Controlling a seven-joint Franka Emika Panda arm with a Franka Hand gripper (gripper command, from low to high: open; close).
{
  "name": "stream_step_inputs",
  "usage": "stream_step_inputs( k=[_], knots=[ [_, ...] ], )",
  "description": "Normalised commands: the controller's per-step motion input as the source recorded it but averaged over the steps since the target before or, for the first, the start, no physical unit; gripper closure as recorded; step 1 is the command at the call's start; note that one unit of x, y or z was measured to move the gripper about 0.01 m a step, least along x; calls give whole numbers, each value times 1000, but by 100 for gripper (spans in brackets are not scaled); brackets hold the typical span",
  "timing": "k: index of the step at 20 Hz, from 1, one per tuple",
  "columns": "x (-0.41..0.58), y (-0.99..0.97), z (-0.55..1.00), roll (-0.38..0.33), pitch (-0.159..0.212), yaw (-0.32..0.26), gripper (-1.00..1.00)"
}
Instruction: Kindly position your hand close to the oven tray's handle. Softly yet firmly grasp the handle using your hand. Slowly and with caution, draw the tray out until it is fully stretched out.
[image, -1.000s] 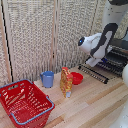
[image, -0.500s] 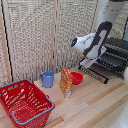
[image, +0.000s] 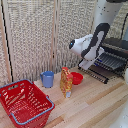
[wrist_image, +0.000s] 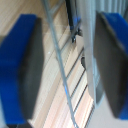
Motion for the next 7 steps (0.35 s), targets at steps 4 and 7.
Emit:
stream_step_inputs(
  k=[4,7],
  knots=[
    [37,92,491,-17,9,-82,-100],
    [81,109,658,23,0,-130,-100]
  ],
)
